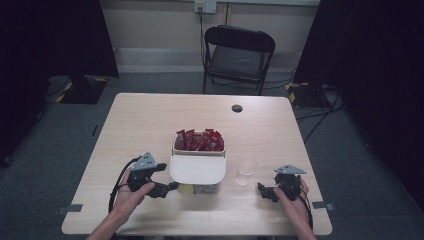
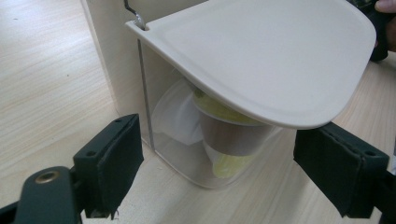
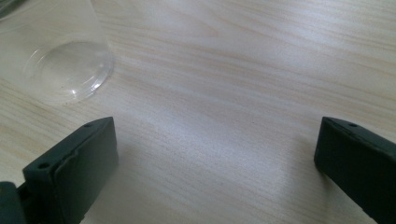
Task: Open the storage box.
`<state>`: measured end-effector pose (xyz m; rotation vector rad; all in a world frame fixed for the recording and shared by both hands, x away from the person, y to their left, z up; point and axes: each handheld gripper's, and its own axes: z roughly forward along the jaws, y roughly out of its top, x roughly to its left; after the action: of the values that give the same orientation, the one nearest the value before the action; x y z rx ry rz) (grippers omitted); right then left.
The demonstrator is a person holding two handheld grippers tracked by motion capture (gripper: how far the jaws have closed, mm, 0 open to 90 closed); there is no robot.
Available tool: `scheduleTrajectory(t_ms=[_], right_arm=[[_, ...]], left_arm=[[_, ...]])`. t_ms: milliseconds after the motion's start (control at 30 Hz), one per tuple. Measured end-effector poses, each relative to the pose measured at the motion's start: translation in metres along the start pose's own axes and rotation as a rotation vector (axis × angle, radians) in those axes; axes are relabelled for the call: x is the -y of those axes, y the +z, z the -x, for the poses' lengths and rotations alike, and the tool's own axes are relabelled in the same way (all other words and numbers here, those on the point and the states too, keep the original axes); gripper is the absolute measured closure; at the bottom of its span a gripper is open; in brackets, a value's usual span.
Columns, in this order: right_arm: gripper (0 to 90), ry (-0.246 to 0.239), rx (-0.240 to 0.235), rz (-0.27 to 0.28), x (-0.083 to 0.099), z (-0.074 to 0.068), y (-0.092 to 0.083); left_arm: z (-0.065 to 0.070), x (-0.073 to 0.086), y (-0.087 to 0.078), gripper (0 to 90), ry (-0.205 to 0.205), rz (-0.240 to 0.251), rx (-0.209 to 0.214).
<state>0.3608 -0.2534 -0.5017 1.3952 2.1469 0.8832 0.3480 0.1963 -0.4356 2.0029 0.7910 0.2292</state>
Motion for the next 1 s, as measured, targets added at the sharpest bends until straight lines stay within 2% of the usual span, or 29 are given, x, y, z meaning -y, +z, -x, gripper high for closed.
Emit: scheduleTrajectory(t_ms=[267, 467, 700, 1000], right_arm=[[0.0, 0.0, 0.0, 0.0, 0.0, 0.0, 0.0], [0.0, 0.0, 0.0, 0.0, 0.0, 0.0, 0.0], [0.0, 0.001, -0.001, -0.001, 0.0, 0.0, 0.0], [0.0, 0.001, -0.002, -0.001, 0.0, 0.0, 0.0]], left_arm=[[0.0, -0.008, -0.006, 15.2, 0.0, 0.026, 0.003], [-0.001, -0.011, -0.007, 15.6, -0.006, 0.022, 0.01], [-0.001, -0.02, -0.01, 15.4, 0.009, 0.029, 0.016], [-0.007, -0.03, -0.012, 15.4, -0.006, 0.044, 0.036]])
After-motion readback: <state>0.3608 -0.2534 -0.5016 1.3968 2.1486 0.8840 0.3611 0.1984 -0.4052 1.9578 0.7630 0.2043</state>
